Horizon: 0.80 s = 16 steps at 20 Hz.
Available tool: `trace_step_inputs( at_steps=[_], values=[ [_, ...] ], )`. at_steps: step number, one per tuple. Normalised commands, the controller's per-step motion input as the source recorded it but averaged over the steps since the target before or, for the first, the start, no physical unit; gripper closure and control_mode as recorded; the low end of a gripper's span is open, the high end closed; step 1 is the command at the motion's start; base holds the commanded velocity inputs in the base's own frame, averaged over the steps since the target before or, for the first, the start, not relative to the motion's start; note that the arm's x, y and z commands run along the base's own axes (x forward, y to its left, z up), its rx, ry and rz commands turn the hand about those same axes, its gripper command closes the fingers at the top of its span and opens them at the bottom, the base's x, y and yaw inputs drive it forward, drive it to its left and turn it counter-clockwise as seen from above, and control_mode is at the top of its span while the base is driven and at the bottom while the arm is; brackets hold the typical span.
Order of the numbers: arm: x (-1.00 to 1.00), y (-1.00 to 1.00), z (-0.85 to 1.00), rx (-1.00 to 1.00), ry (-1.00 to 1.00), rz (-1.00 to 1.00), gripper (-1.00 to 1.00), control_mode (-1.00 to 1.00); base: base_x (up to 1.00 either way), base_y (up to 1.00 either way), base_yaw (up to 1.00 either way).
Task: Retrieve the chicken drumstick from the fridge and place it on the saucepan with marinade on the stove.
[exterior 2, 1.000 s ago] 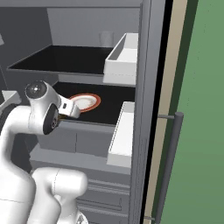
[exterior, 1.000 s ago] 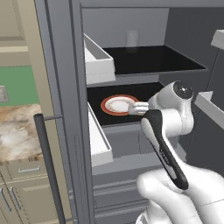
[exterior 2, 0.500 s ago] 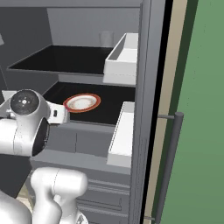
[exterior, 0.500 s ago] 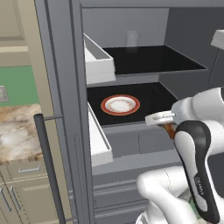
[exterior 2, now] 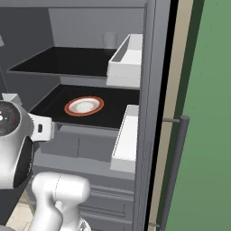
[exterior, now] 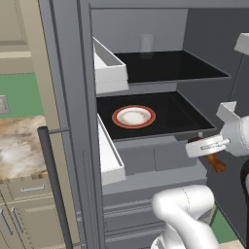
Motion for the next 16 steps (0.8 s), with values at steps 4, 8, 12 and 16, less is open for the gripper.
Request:
trace_step_inputs(
  at_steps=[4, 8, 12, 16],
  values=[
    [-0.30, 0.00, 0.00, 0.00, -0.08, 0.00, 1.00, -1.00, 0.00, 0.00, 0.00],
    [-0.06, 0.00, 0.00, 0.00, -0.03, 0.00, 1.00, -1.00, 0.00, 0.00, 0.00],
    [0.00, 0.00, 0.00, 0.00, 0.00, 0.00, 1.00, -1.00, 0.00, 0.00, 0.00],
    [0.00, 0.00, 0.00, 0.00, 0.00, 0.00, 1.00, 1.00, 0.00, 0.00, 0.00]
  ],
)
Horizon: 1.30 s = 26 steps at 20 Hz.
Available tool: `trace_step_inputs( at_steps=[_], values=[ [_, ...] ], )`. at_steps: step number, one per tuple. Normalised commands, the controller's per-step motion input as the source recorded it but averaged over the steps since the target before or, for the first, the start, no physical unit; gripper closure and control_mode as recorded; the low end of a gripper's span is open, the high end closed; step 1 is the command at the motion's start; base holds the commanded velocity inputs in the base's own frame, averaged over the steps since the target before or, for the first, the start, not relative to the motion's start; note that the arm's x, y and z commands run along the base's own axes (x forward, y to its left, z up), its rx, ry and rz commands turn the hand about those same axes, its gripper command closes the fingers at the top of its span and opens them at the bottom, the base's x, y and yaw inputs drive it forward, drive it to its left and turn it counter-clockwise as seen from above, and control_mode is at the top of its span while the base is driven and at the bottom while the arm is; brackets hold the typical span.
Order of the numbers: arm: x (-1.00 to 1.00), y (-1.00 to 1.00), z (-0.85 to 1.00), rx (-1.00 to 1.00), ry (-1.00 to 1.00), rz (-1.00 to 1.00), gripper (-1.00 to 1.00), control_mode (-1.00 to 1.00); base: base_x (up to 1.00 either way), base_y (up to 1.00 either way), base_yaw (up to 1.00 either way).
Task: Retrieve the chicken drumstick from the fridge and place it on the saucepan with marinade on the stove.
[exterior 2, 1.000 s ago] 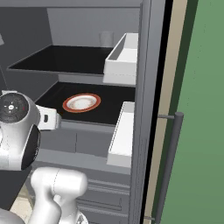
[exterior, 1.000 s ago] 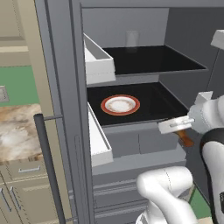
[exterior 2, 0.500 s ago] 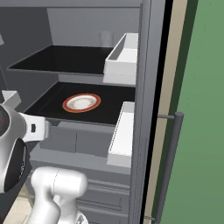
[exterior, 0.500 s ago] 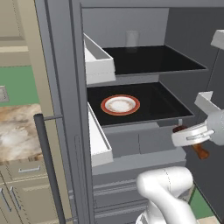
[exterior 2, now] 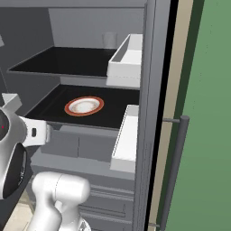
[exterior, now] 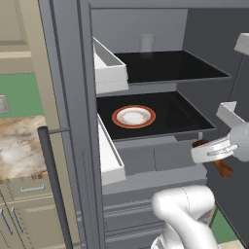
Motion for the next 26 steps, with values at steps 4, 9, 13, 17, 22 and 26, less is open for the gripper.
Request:
trace_step_inputs(
  at_steps=[4, 9, 13, 17, 22, 26],
  values=[
    [0.00, 0.00, 0.00, 0.00, 0.00, 0.00, 1.00, 1.00, -0.36, 0.00, 0.00],
    [0.00, 0.00, 0.00, 0.00, 0.00, 0.00, 1.00, 1.00, -0.74, 0.00, 0.00],
    [0.00, 0.00, 0.00, 0.00, 0.00, 0.00, 1.00, 1.00, -0.78, 0.00, 0.00],
    [0.00, 0.00, 0.00, 0.00, 0.00, 0.00, 1.00, 1.00, -0.68, 0.07, 0.00],
    [0.00, 0.00, 0.00, 0.00, 0.00, 0.00, 1.00, 1.00, -0.47, 0.29, 0.00],
    [0.00, 0.00, 0.00, 0.00, 0.00, 0.00, 1.00, 1.00, -0.28, 0.48, 0.01]
  ],
)
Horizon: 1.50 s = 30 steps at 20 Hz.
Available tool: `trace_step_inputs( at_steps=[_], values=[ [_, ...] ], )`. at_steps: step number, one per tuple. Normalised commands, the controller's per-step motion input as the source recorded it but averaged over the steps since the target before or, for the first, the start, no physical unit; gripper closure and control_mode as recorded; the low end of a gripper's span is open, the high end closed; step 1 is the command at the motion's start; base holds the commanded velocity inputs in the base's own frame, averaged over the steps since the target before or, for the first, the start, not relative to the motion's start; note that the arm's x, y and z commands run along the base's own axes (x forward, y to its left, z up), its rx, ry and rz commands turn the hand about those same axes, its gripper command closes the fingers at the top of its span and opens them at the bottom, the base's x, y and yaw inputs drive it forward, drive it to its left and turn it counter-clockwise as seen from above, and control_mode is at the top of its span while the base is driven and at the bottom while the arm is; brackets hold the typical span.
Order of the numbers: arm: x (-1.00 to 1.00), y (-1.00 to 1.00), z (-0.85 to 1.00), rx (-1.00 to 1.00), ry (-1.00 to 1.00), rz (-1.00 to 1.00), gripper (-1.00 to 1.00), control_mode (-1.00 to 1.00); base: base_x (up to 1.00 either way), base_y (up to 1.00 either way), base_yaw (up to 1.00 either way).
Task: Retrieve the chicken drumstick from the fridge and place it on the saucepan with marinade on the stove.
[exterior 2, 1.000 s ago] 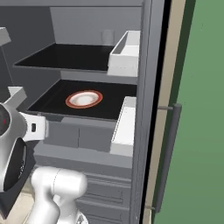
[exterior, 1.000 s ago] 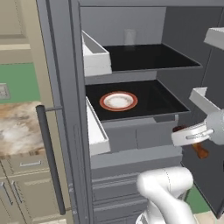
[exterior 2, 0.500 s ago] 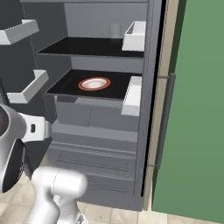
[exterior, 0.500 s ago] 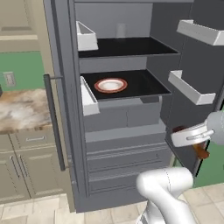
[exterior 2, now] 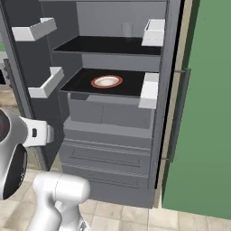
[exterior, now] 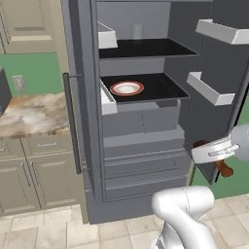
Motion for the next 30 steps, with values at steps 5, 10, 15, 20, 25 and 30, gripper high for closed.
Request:
trace_step_inputs(
  at_steps=[5, 10, 15, 20, 25, 30],
  values=[
    [0.00, 0.00, 0.00, 0.00, 0.00, 0.00, 1.00, 1.00, -0.19, 0.57, 0.05],
    [0.00, 0.00, 0.00, 0.00, 0.00, 0.00, 1.00, 1.00, -0.26, 0.54, 0.11],
    [0.00, 0.00, 0.00, 0.00, 0.00, 0.00, 1.00, 1.00, -0.39, 0.48, 0.23],
    [0.00, 0.00, 0.00, 0.00, 0.00, 0.00, 1.00, 1.00, -0.34, 0.39, 0.28],
    [0.00, 0.00, 0.00, 0.00, 0.00, 0.00, 1.00, 1.00, -0.13, 0.31, 0.28],
    [0.00, 0.00, 0.00, 0.00, 0.00, 0.00, 1.00, 1.00, 0.00, 0.26, 0.26]
  ],
)
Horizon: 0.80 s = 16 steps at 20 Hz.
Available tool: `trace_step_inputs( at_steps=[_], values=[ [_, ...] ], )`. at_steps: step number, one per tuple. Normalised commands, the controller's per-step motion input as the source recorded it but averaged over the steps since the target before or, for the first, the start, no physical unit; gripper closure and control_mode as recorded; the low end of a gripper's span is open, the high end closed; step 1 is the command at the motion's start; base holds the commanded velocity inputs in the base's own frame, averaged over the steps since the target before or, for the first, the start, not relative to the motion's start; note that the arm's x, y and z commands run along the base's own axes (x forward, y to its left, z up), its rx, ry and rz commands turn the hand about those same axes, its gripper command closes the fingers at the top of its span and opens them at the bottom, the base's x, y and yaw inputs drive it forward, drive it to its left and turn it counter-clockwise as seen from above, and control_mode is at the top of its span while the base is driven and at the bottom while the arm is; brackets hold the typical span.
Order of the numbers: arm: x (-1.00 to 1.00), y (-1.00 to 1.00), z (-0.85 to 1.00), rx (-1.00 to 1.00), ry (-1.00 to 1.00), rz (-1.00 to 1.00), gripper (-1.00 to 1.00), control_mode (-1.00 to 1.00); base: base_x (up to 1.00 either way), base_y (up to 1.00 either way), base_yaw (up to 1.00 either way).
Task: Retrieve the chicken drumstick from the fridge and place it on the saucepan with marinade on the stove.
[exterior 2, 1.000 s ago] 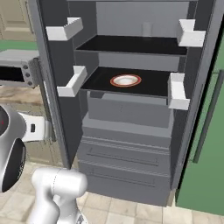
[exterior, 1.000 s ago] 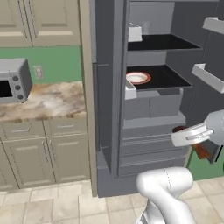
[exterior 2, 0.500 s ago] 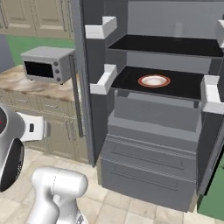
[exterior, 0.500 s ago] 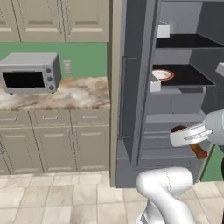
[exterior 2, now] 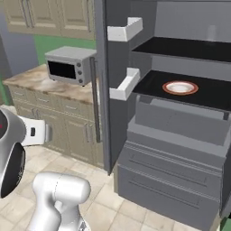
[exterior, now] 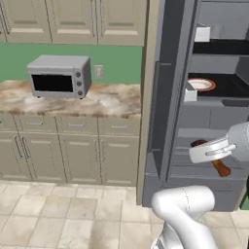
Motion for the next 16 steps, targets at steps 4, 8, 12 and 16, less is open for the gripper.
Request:
trace_step_inputs(
  at_steps=[4, 8, 12, 16],
  values=[
    [0.00, 0.00, 0.00, 0.00, 0.00, 0.00, 1.00, 1.00, 0.05, 0.28, 0.24],
    [0.00, 0.00, 0.00, 0.00, 0.00, 0.00, 1.00, 1.00, 0.19, 0.28, 0.22],
    [0.00, 0.00, 0.00, 0.00, 0.00, 0.00, 1.00, 1.00, 0.30, 0.31, 0.21],
    [0.00, 0.00, 0.00, 0.00, 0.00, 0.00, 1.00, 1.00, 0.42, 0.38, 0.19]
  ],
)
